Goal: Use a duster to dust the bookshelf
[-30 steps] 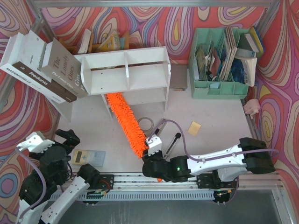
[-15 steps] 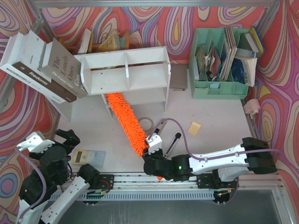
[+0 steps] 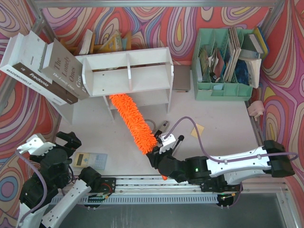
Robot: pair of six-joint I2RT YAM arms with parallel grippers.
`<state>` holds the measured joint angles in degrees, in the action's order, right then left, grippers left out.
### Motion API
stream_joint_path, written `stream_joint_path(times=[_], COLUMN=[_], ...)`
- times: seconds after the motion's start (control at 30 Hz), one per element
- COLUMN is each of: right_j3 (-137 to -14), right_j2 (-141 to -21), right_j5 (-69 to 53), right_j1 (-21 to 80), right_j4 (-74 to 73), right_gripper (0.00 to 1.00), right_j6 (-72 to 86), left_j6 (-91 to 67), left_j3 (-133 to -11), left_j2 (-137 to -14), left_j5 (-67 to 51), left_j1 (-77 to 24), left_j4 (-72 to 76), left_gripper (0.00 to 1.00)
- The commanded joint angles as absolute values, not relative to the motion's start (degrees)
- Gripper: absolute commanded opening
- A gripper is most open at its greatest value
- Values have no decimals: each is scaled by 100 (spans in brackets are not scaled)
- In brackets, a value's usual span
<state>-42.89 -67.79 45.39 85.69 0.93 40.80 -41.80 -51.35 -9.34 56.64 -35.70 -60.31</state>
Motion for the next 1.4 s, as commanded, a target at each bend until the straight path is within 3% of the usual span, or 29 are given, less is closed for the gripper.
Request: stream_joint_path(times=[0.0, 0.33, 0.67, 0.93, 1.2, 1.37], right_j3=[-4467, -4787, -4915, -4918, -4583, -4936], right_j2=[-6739, -6505, -6575, -6594, -6768, -7382], right_j5=[5176, 6389, 6437, 6367, 5164, 4770], right_j1=[8667, 8666, 8665, 8666, 8666, 8675], right_j4=[-167, -3257, -4744, -4098, -646, -796], right_gripper=[0, 0, 0, 0, 0, 0], right_j6=[4646, 7610, 9024, 8193, 4594, 4386], left_j6=[-4172, -4168, -4172, -4159, -4170, -4172], left_j3=[-5087, -5087, -5082, -5073, -5088, -5077], left_j2=[-993, -1011, -1020, -1038, -1033, -1021], left_j5=[5745, 5748, 5743, 5745, 5756, 5757], left_j1=[-3595, -3595, -3595, -3595, -3595, -3595], left_j4=[-6108, -6108, -6108, -6102, -6108, -6109], left_gripper=[98, 98, 98, 98, 98, 98])
